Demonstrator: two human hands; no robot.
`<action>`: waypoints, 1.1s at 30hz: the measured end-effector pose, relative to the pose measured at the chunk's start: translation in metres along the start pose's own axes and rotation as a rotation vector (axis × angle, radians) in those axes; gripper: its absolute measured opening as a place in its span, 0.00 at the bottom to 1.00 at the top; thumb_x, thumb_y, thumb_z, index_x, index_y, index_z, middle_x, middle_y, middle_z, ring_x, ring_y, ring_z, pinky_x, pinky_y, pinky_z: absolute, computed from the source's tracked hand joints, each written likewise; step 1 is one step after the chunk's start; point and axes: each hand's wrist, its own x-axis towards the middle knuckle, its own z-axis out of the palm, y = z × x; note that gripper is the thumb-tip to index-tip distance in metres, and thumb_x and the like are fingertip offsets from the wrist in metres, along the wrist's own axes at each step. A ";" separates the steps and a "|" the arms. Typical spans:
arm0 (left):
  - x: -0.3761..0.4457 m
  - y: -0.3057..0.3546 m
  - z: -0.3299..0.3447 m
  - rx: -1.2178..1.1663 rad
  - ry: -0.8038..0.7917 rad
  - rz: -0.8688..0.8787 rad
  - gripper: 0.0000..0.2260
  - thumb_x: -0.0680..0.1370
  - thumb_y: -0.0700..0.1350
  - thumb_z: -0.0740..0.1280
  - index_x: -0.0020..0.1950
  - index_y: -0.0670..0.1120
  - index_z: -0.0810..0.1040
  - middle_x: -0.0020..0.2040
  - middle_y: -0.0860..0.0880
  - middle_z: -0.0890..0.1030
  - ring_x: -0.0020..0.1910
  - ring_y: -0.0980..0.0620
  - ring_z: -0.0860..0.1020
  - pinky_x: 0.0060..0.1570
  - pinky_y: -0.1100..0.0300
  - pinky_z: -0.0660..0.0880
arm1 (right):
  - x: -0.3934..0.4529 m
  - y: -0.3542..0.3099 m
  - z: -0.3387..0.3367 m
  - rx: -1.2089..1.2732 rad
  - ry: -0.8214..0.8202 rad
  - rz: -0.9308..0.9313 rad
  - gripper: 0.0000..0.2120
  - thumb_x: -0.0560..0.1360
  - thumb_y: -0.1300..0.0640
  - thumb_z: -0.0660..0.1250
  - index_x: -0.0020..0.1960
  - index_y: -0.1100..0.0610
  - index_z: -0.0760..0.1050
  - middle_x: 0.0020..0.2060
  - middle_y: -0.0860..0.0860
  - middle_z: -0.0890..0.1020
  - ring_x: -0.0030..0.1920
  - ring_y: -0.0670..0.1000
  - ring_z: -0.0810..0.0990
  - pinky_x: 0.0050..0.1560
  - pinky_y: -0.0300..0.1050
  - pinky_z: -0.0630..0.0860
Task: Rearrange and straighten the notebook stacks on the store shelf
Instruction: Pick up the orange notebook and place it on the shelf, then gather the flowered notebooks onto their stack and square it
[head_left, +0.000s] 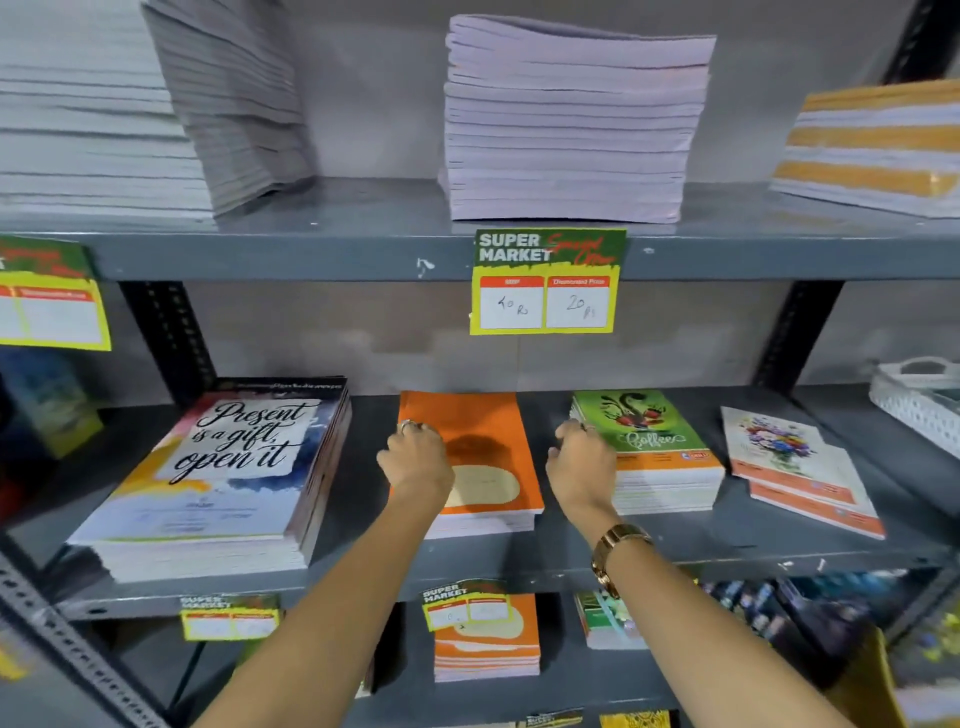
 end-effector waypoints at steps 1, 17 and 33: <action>0.001 0.009 0.002 -0.024 0.016 0.052 0.20 0.76 0.45 0.68 0.66 0.41 0.69 0.67 0.43 0.70 0.65 0.43 0.71 0.60 0.50 0.72 | 0.002 0.007 -0.006 -0.057 0.082 -0.056 0.11 0.71 0.64 0.70 0.53 0.62 0.79 0.50 0.59 0.83 0.52 0.60 0.81 0.52 0.50 0.76; -0.031 0.222 0.037 -0.272 0.086 0.570 0.12 0.78 0.39 0.62 0.62 0.40 0.74 0.61 0.40 0.76 0.60 0.42 0.75 0.58 0.52 0.75 | 0.058 0.234 -0.098 -0.246 0.123 0.289 0.17 0.73 0.61 0.64 0.61 0.65 0.71 0.58 0.63 0.77 0.60 0.62 0.74 0.62 0.52 0.69; -0.112 0.323 0.177 -0.134 -0.256 0.773 0.30 0.82 0.52 0.43 0.53 0.43 0.84 0.52 0.47 0.86 0.51 0.52 0.85 0.50 0.58 0.81 | 0.105 0.330 -0.081 0.052 -0.115 0.666 0.28 0.73 0.44 0.66 0.62 0.64 0.69 0.59 0.60 0.78 0.60 0.61 0.77 0.56 0.50 0.76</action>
